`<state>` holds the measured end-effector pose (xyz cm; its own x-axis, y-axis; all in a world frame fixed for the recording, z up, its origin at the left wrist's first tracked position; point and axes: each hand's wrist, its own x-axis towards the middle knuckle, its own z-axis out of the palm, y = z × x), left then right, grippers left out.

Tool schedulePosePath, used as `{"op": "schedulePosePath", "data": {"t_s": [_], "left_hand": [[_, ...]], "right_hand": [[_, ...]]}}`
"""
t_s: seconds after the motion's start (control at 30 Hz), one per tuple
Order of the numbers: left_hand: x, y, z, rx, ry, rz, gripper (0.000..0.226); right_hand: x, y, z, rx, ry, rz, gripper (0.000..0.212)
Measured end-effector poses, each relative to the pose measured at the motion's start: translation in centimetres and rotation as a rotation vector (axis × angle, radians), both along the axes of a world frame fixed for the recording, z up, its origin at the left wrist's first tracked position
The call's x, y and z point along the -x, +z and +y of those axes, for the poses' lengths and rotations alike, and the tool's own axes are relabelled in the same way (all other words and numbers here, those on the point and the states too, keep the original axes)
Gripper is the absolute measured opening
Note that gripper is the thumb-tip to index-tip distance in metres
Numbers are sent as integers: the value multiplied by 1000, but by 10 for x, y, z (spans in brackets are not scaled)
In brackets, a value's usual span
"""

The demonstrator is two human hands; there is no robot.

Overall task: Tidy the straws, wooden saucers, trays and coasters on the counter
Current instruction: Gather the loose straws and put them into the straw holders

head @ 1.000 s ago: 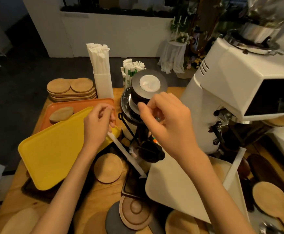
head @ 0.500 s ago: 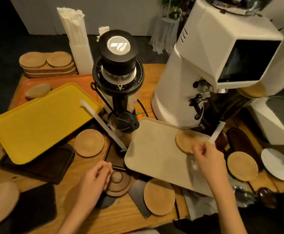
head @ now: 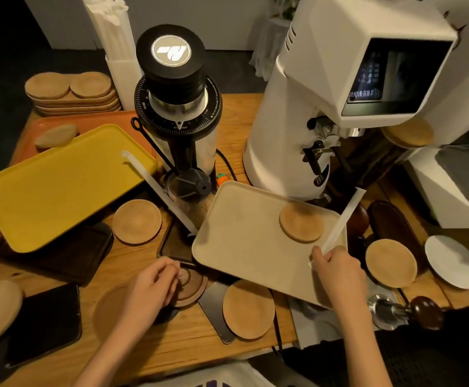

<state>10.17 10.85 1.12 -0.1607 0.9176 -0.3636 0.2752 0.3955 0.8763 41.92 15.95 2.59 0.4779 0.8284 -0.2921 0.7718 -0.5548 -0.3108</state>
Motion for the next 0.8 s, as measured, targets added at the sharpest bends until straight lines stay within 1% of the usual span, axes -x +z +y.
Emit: {"op": "schedulePosePath", "data": {"t_s": [0.1, 0.23, 0.33, 0.4, 0.47, 0.53, 0.6, 0.67, 0.8], "left_hand": [[-5, 6, 2, -36, 16, -9, 32], [-10, 11, -1, -49, 39, -19, 31], [-17, 14, -6, -44, 43, -43, 33], [-23, 17, -9, -48, 32, -60, 32], [-31, 20, -14, -67, 1, -78, 32], [-40, 23, -18, -77, -44, -115, 31], [-51, 24, -22, -43, -111, -186, 30], [-63, 24, -25, 26, -191, -243, 26], [-78, 18, -31, 158, -288, -321, 33]], "right_hand": [[-2, 0, -1, 3, -2, 49, 38], [-2, 7, -6, -77, 22, 173, 39], [0, 17, -19, -115, 60, 221, 35], [2, 25, -35, -145, 102, 289, 33], [6, 33, -53, -151, 152, 397, 32], [11, 37, -72, -104, 190, 519, 29], [17, 36, -90, -16, 234, 595, 27], [26, 33, -104, 73, 298, 609, 24], [42, 28, -118, 216, 451, 583, 22]]}}
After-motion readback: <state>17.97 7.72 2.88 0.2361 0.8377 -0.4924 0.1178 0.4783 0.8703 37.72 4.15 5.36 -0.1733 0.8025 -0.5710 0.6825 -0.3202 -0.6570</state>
